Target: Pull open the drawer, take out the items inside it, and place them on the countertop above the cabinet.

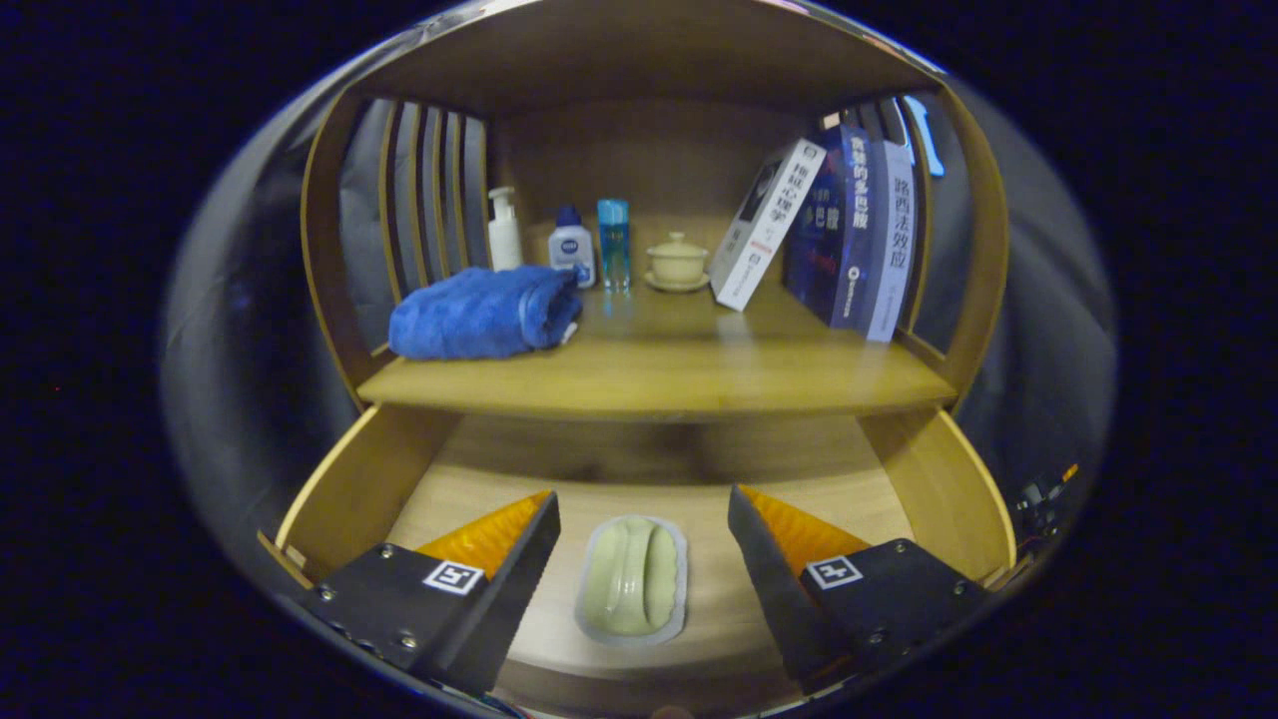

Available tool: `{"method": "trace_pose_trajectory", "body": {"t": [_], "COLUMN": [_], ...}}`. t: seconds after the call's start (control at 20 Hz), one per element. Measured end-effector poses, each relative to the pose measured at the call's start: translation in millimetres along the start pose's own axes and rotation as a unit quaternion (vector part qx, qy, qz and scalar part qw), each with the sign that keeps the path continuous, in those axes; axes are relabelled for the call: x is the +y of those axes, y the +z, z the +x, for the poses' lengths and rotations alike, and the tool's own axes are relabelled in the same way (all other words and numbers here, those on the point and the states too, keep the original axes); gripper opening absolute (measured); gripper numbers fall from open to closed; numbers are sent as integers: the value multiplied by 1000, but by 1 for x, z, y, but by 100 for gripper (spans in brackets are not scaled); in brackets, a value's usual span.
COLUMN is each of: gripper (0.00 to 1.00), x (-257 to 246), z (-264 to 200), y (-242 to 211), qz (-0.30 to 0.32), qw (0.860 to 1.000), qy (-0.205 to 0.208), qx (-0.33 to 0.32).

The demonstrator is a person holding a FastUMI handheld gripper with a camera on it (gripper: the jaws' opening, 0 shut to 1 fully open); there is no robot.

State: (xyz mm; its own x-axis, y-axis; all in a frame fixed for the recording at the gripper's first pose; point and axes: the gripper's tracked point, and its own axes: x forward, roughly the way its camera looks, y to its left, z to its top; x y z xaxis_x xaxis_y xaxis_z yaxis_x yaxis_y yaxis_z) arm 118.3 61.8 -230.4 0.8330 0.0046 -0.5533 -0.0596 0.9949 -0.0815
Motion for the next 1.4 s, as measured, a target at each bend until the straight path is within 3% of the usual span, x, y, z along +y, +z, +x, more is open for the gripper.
{"method": "trace_pose_trajectory", "body": {"t": [0.15,0.25,0.45,0.7,0.75,0.85,1.0,1.15,1.4], "gripper": [96,83,81,41,39,14,14,14,14], "x": [-6,-4,-2,9,12,13,15,28,24], "z": [14,15,20,24,26,28,28,23,4], "y": [-30,-42,-50,-65,-63,-61,-61,-57,-29], "qz": [2,11,25,24,7,-10,-29,10,37], "qw": [998,995,993,992,993,993,994,993,994], "qy": [-14,-13,-14,4,17,12,17,58,79], "qx": [69,94,112,126,120,113,105,101,71]}}
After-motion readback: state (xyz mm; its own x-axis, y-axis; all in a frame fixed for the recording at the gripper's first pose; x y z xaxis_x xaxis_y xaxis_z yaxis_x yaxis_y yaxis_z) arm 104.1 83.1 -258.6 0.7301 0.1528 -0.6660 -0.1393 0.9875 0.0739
